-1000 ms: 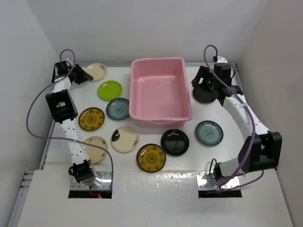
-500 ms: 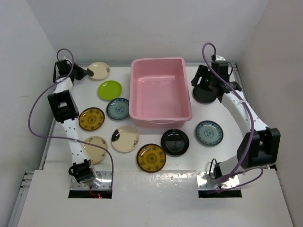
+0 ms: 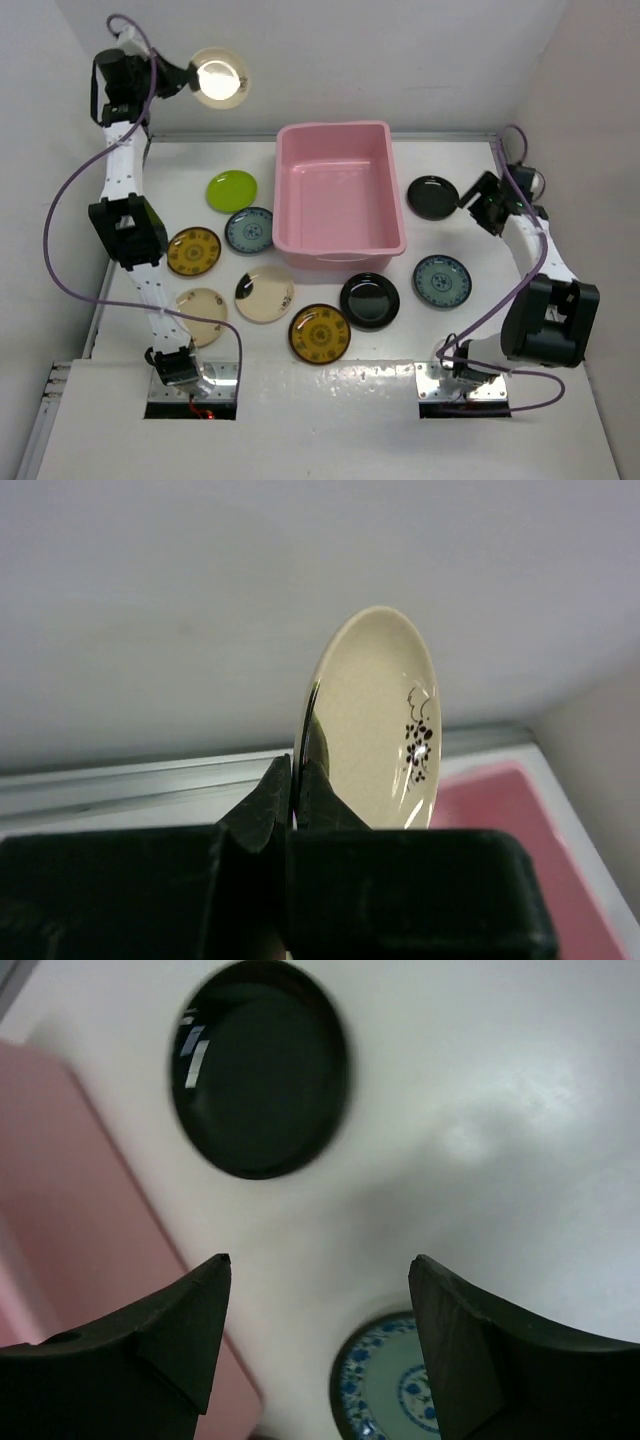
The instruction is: Place the plates into the plastic bin on the countertop
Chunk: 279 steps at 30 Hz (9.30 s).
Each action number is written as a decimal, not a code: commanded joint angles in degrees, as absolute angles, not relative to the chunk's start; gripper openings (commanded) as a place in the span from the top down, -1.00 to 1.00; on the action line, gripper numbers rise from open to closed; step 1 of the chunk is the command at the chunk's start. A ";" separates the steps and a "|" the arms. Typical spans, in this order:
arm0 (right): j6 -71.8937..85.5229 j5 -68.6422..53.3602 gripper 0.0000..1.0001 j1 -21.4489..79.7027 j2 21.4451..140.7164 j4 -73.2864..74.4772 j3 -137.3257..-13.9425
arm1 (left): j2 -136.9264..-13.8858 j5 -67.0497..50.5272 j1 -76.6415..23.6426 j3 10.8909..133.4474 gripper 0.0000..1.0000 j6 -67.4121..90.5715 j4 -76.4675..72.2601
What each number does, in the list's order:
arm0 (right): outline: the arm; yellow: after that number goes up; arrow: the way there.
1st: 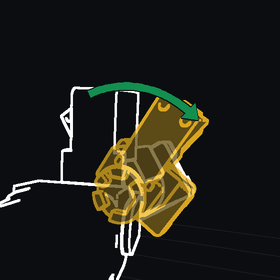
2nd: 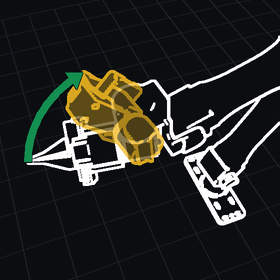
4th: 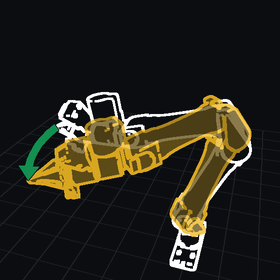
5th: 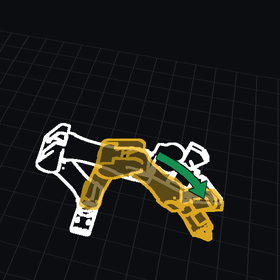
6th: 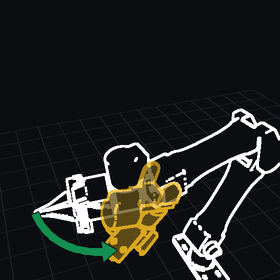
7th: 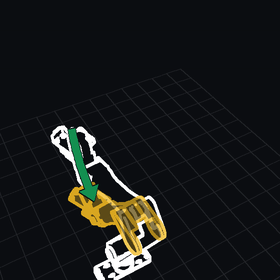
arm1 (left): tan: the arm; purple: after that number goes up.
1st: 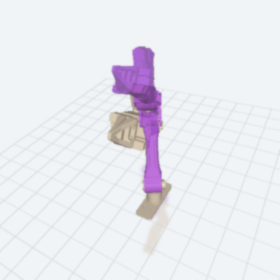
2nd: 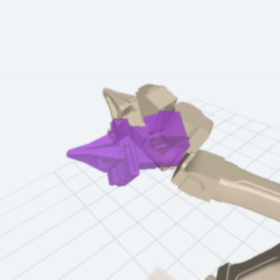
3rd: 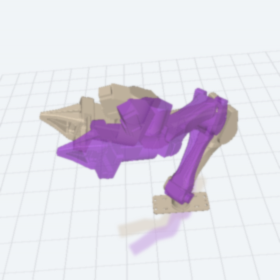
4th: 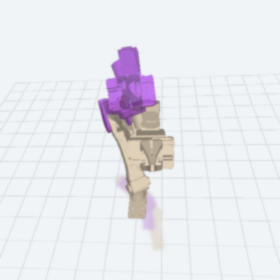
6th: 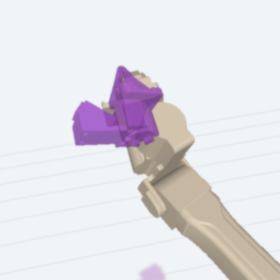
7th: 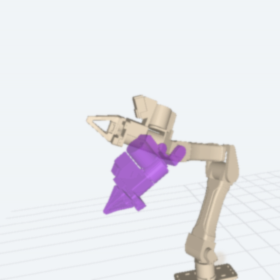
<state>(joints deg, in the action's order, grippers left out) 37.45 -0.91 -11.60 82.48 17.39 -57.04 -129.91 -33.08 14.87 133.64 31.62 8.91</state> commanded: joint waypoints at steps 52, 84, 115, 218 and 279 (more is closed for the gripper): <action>60.47 21.07 1.00 -5.22 95.72 0.44 -67.23 | -128.25 -18.74 -14.43 131.14 -0.11 11.41 20.92; 25.14 -8.44 1.00 17.14 121.37 28.91 -103.62 | -130.07 -22.32 13.27 103.80 -0.28 15.38 29.09; 27.15 -9.14 -0.74 13.19 103.56 19.34 -98.36 | -129.21 -26.46 12.14 128.12 1.00 13.10 28.56; 30.15 -3.25 0.67 17.31 116.98 29.79 -97.47 | -116.98 -28.48 6.68 89.57 -0.18 -12.65 35.33; 35.16 -22.67 -0.52 -6.77 68.65 20.57 -37.81 | -131.84 -31.99 -22.14 125.69 0.90 1.68 31.20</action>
<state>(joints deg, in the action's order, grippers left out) 35.99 -18.83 -7.33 70.50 21.67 -40.45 -134.06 -31.73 -21.41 127.35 1.83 34.57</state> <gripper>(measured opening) 0.756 0.037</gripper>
